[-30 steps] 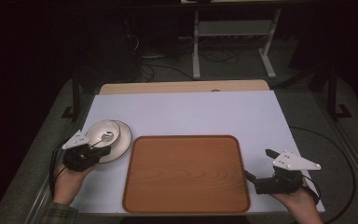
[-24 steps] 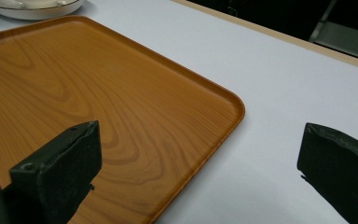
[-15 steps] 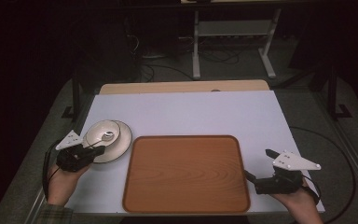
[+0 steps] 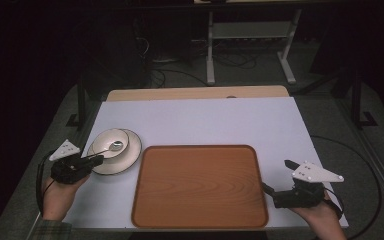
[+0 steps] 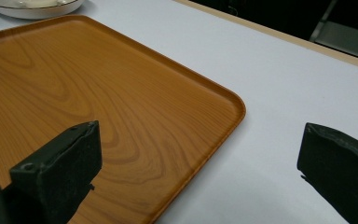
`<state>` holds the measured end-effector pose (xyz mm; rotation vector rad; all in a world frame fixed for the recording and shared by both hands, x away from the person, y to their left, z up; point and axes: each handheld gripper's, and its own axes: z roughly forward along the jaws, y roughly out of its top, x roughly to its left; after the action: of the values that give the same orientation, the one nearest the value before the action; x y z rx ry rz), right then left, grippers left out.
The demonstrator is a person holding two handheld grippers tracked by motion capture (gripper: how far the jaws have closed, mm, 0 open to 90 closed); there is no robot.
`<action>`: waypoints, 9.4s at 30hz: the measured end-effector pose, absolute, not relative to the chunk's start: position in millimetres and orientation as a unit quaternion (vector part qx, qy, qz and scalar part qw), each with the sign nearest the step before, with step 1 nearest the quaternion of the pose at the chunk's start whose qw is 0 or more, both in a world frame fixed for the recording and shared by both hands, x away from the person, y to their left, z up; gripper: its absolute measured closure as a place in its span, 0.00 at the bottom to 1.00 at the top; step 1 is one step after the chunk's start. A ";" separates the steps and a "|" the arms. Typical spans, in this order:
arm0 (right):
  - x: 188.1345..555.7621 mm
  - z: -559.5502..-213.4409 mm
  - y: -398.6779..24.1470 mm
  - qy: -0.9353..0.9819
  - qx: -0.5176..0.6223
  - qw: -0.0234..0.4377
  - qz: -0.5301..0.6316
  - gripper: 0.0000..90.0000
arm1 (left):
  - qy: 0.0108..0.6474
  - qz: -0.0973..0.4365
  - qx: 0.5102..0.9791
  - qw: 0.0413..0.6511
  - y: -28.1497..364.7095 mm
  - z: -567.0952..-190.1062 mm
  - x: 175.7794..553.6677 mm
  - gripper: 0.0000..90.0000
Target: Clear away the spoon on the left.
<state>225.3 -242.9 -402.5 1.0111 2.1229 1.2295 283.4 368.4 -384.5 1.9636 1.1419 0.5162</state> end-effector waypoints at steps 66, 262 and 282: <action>227.4 -405.4 -240.9 0.779 0.373 0.239 0.444 0.00 | 0.514 0.239 0.723 0.395 411.0 -383.7 335.1 0.99; 226.5 -405.4 -247.4 0.777 0.377 0.249 0.438 0.00 | 0.334 0.149 0.756 0.542 322.5 -316.7 323.9 0.99; 225.6 -404.0 -248.6 0.774 0.378 0.253 0.440 0.00 | 0.299 0.096 0.816 0.485 281.9 -343.2 313.3 0.99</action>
<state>225.6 -248.6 -404.0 1.0286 2.1040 1.1964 313.3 281.9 -343.2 1.9875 0.7281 0.2349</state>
